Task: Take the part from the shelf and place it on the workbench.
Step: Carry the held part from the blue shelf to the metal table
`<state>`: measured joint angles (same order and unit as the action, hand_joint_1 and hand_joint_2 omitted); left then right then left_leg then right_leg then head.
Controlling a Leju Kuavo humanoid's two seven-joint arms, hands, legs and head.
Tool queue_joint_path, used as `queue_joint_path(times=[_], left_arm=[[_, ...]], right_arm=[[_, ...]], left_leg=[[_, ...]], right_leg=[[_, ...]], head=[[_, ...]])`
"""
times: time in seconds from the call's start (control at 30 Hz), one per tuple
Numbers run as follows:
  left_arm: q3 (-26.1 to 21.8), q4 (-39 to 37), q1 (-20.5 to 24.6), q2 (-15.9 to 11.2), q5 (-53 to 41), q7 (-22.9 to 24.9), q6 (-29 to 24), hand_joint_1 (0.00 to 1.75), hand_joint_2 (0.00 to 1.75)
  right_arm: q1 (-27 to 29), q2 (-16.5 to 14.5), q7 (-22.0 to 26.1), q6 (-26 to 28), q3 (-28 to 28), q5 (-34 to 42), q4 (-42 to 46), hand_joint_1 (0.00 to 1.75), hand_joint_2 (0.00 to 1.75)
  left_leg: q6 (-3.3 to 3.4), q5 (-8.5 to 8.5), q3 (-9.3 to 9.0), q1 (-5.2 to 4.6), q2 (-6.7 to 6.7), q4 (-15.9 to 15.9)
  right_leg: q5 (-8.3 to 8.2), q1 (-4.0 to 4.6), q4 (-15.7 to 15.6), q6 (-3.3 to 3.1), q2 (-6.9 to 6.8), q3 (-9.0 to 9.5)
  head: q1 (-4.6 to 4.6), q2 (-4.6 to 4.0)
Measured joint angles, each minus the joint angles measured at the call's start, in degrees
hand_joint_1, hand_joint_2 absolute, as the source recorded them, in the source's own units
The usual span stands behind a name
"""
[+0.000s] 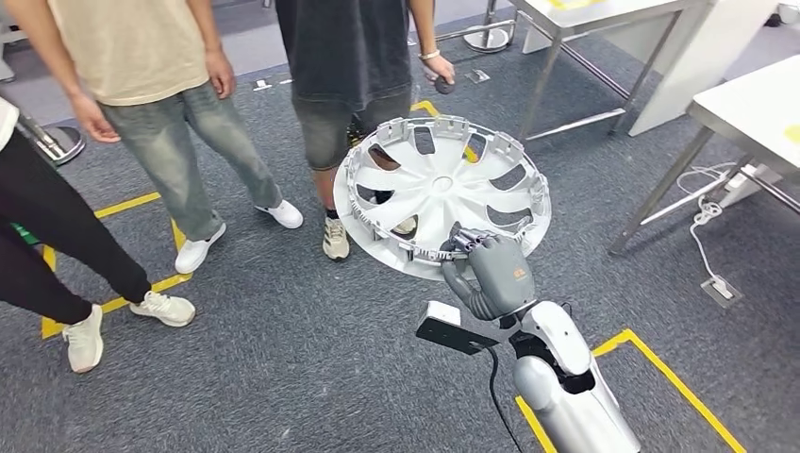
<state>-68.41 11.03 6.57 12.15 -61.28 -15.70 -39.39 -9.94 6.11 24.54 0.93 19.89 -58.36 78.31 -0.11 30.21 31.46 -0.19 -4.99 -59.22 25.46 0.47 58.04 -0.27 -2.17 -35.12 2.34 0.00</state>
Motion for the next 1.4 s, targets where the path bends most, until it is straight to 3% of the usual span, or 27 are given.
queue_joint_path(times=[0.03,0.1,0.17,0.2,0.23,0.27,0.33,0.4,0.47,0.5,0.57,0.63,0.7,0.73,0.77,0.83,0.9,1.0,1.07,1.13,1.17,1.2,1.23,1.3,1.33,1.4], left_arm=[[0.05,0.00,0.09,-0.03,0.02,-0.10,0.00,0.00,1.75],[0.07,-0.01,0.19,-0.10,0.13,-0.24,0.00,0.00,1.75],[0.07,-0.01,0.08,-0.16,0.19,-0.22,0.01,0.00,1.75],[0.07,-0.01,0.02,-0.20,0.13,-0.18,0.02,0.00,1.75],[0.08,-0.01,-0.01,-0.22,0.03,-0.13,0.04,0.00,1.75],[0.11,-0.01,-0.01,-0.24,-0.14,-0.06,0.07,0.00,1.75],[0.19,-0.03,-0.03,-0.22,-0.49,0.12,0.12,0.00,1.75],[0.40,-0.07,-0.09,-0.20,-0.76,0.31,0.21,0.00,1.75],[0.64,-0.10,-0.12,-0.18,-0.90,0.46,0.27,0.00,1.75],[0.70,-0.09,-0.09,-0.17,-0.86,0.45,0.28,0.00,1.75],[0.71,-0.05,-0.07,-0.15,-0.61,0.20,0.30,0.00,1.75],[0.71,-0.03,-0.24,-0.16,-0.42,-0.15,0.30,0.00,1.75],[0.71,-0.02,-0.44,-0.21,-0.38,-0.27,0.29,0.00,1.75],[0.70,-0.02,-0.46,-0.23,-0.28,-0.27,0.30,0.00,1.75],[0.70,-0.01,-0.43,-0.23,0.03,-0.23,0.33,0.00,1.75],[0.70,-0.01,-0.38,-0.17,0.79,-0.33,0.50,0.00,1.75],[0.70,-0.01,-0.29,-0.01,1.27,-1.06,0.66,0.00,1.75],[0.70,-0.01,0.25,0.56,1.42,-2.44,0.52,0.00,1.75],[0.70,-0.02,0.62,0.83,1.48,-2.86,0.33,0.00,1.75],[0.70,-0.04,0.65,0.91,1.66,-3.01,0.25,0.00,1.75],[0.70,-0.05,0.60,0.91,1.81,-3.04,0.25,0.00,1.75],[0.69,-0.05,0.54,0.85,2.02,-3.07,0.28,0.00,1.75],[0.69,-0.05,0.52,0.79,2.23,-3.10,0.33,0.00,1.75],[0.68,-0.03,0.57,0.61,2.55,-3.19,0.52,0.00,1.75],[0.68,-0.03,0.59,0.53,2.60,-3.25,0.78,0.00,1.75],[0.68,-0.02,0.59,0.39,2.59,-3.40,1.55,0.00,1.75]], right_arm=[[-0.01,-0.02,-0.01,-0.01,0.00,-0.10,-0.01,1.75,1.75],[-0.08,-0.16,-0.04,-0.02,0.00,-0.22,-0.03,1.75,1.75],[-0.01,-0.31,-0.04,-0.02,0.00,-0.27,-0.11,1.75,1.75],[0.08,-0.32,-0.05,-0.02,0.00,-0.28,-0.16,1.75,1.75],[0.19,-0.32,-0.07,-0.02,0.00,-0.30,-0.20,1.75,1.75],[0.32,-0.32,-0.11,-0.01,0.00,-0.32,-0.21,1.75,1.75],[0.57,-0.33,-0.26,0.07,-0.01,-0.37,-0.20,1.75,1.75],[0.86,-0.33,-0.43,0.16,-0.04,-0.43,-0.14,1.75,1.75],[1.47,-0.31,-0.67,0.17,-0.12,-0.48,-0.09,1.75,1.75],[1.88,-0.29,-0.81,0.13,-0.20,-0.53,-0.07,1.75,1.75],[2.39,-0.26,-1.05,-0.01,-0.32,-0.59,0.00,1.75,1.75],[2.54,-0.25,-1.03,-0.27,-0.36,-0.37,0.04,1.75,1.75],[2.70,-0.17,-0.87,-0.51,-0.38,-0.03,0.04,1.75,1.75],[2.78,-0.10,-0.80,-0.56,-0.41,0.08,0.04,1.75,1.75],[2.84,0.02,-0.72,-0.55,-0.47,0.15,0.03,1.75,1.75],[2.68,0.21,-0.53,-0.38,-0.63,0.21,0.02,1.75,1.75],[2.17,0.28,-0.45,-0.16,-0.79,0.17,-0.01,1.75,1.75],[1.61,0.46,-0.11,-0.08,-1.30,0.21,-0.04,1.75,1.75],[1.23,0.61,0.26,-0.21,-1.58,0.50,-0.11,1.75,1.75],[0.74,0.67,0.56,-0.31,-1.63,0.73,-0.28,1.75,1.75],[0.58,0.67,0.68,-0.29,-1.64,0.80,-0.41,1.75,1.75],[0.51,0.66,0.82,-0.24,-1.64,0.84,-0.57,1.75,1.75],[0.48,0.66,0.93,-0.18,-1.64,0.90,-0.75,1.75,1.75],[0.49,0.65,1.06,-0.08,-1.64,1.02,-1.01,1.75,1.75],[0.49,0.65,1.09,-0.01,-1.64,1.07,-1.06,1.75,1.75],[0.45,0.64,1.13,0.19,-1.64,1.18,-1.07,1.75,1.75]], left_leg=[[-0.32,0.91,0.58,0.08,1.16,-1.41],[-0.80,4.03,3.45,0.28,3.88,-7.61],[-1.07,6.35,7.00,0.45,4.66,-14.48],[-1.17,6.06,7.79,0.54,4.71,-15.63],[-1.26,4.67,7.53,0.66,4.82,-14.56],[-1.36,2.51,6.30,0.84,5.15,-11.49],[-1.61,-0.71,3.10,1.36,7.48,-4.21],[-1.30,-1.23,1.62,1.53,9.32,-0.99],[-0.36,-1.20,1.54,1.36,8.66,-0.85],[0.10,-1.32,1.49,1.32,8.07,-0.72],[0.89,-1.53,1.41,1.29,6.83,-0.42],[1.30,-1.45,1.42,0.94,5.43,-0.41],[1.48,-1.33,1.40,0.64,3.93,-0.42],[1.54,-1.27,1.35,0.53,3.24,-0.42],[1.56,-1.19,1.25,0.46,2.62,-0.43],[1.44,-1.00,1.02,0.29,1.52,-0.41],[1.04,-0.84,0.90,0.15,0.55,-0.38],[0.18,-0.55,0.59,0.10,-0.37,-0.31],[-0.34,1.08,1.48,0.18,1.56,-2.66],[-0.70,4.35,4.65,0.39,4.04,-9.36],[-0.85,5.65,6.53,0.46,4.50,-13.00],[-0.97,6.05,7.88,0.51,4.66,-15.40],[-1.05,5.27,8.30,0.57,4.72,-15.69],[-1.16,1.08,6.10,0.78,5.34,-9.97],[-1.20,-0.56,4.45,0.94,6.48,-6.19],[-1.03,-1.95,2.33,1.16,8.47,-1.46]], right_leg=[[-0.15,-0.25,-0.20,-0.31,0.54,0.09],[-0.26,-0.55,-0.36,-0.73,1.62,0.18],[-0.25,-0.61,-0.33,-0.89,2.99,0.16],[-0.25,-0.67,-0.29,-0.87,3.77,0.17],[-0.23,-0.76,-0.20,-0.80,4.54,0.19],[-0.16,-0.92,-0.02,-0.65,5.27,0.22],[0.11,-1.17,0.59,-0.02,6.60,0.00],[0.06,-1.31,0.97,0.86,7.88,-0.58],[-0.32,-1.52,0.76,1.66,9.08,-1.00],[-0.20,-1.54,0.91,1.93,8.76,-1.18],[1.71,-1.35,4.09,2.27,6.15,-2.73],[5.28,-1.17,11.49,2.42,3.33,-6.16],[6.92,-1.13,16.85,2.31,2.68,-8.63],[6.23,-1.07,16.50,2.15,2.57,-8.31],[4.62,-0.96,13.72,1.90,2.31,-6.74],[1.60,-0.31,5.57,1.13,0.06,-2.28],[0.66,0.45,1.16,0.46,-1.72,-0.16],[0.44,0.50,0.45,-0.16,-0.45,-0.07],[0.12,-0.05,-0.07,-0.76,0.59,0.29],[0.01,-0.32,-0.18,-1.14,1.80,0.43],[0.01,-0.35,-0.16,-1.20,2.50,0.43],[0.01,-0.36,-0.13,-1.21,3.27,0.45],[0.02,-0.40,-0.06,-1.18,4.04,0.48],[0.17,-0.58,0.26,-0.94,5.46,0.51],[0.30,-0.66,0.50,-0.67,6.08,0.42],[0.38,-0.79,1.03,0.05,7.24,-0.07]], head=[[-0.02,0.00],[-0.08,0.00],[-0.08,0.00],[-0.07,0.00],[-0.07,0.00],[-0.07,0.00],[-0.11,0.00],[-0.16,0.00],[-0.17,0.00],[-0.18,0.00],[-0.02,0.00],[0.11,0.00],[0.11,0.00],[0.12,0.00],[0.13,0.00],[0.12,0.00],[0.13,0.00],[0.16,0.00],[0.09,0.00],[0.01,0.00],[-0.01,0.00],[-0.01,0.00],[-0.01,0.00],[-0.01,0.00],[-0.02,0.00],[-0.04,0.00]])
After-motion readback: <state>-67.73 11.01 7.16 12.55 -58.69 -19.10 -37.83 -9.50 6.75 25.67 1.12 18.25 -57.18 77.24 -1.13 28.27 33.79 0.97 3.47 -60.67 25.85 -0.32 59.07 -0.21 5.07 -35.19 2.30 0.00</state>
